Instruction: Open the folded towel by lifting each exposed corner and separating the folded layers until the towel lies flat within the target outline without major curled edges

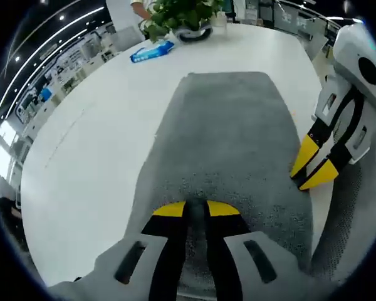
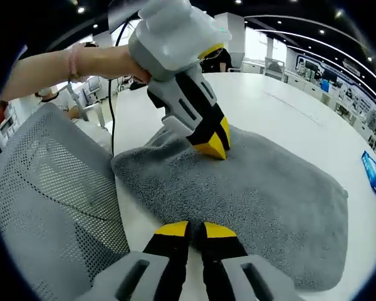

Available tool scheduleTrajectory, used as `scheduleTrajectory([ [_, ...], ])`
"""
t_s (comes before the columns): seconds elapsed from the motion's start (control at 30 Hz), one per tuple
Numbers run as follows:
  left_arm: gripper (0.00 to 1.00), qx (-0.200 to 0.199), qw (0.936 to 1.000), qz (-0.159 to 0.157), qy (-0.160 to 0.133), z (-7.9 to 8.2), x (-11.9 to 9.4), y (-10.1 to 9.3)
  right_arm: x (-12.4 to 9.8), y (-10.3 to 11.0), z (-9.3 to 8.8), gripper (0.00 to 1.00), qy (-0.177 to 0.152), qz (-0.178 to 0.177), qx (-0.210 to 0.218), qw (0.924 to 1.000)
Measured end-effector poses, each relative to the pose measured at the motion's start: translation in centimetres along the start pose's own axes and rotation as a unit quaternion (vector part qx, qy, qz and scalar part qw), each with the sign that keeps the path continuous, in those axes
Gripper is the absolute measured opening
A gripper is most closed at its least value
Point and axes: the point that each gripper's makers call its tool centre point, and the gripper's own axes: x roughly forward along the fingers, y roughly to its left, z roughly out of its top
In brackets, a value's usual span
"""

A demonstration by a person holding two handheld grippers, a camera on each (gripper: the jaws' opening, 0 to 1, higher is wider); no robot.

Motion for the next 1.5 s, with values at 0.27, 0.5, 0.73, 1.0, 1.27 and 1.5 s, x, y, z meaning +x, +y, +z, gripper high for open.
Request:
scheduleTrajectory([
  [0.27,0.06,-0.011,0.9989,0.03,-0.033,-0.5,-0.4,-0.5,-0.1,-0.2,-0.2,0.02,0.003,0.0,-0.015,0.9999],
  [0.5,0.05,-0.022,0.9971,0.07,-0.024,-0.7,-0.7,-1.1,-0.6,-1.2,-0.7,0.01,0.005,-0.004,-0.002,1.0],
  [0.73,0.03,-0.011,0.9942,0.107,-0.012,-0.9,-1.0,-2.7,-1.4,-2.5,-1.6,0.0,0.006,-0.007,0.053,0.9985],
  [1.0,0.03,-0.04,0.9949,0.091,-0.018,-0.9,-1.0,-4.2,-2.5,-4.2,-2.8,0.0,0.005,-0.032,0.088,0.9956],
  [1.27,0.03,-0.067,0.9945,0.077,-0.026,-0.9,-1.0,-5.0,-2.9,-5.1,-3.1,0.0,0.005,-0.051,0.087,0.9949],
  [1.5,0.03,-0.081,0.9945,0.056,-0.036,-0.6,-1.0,-5.9,-3.3,-6.0,-3.4,0.0,0.006,-0.071,0.078,0.9944],
])
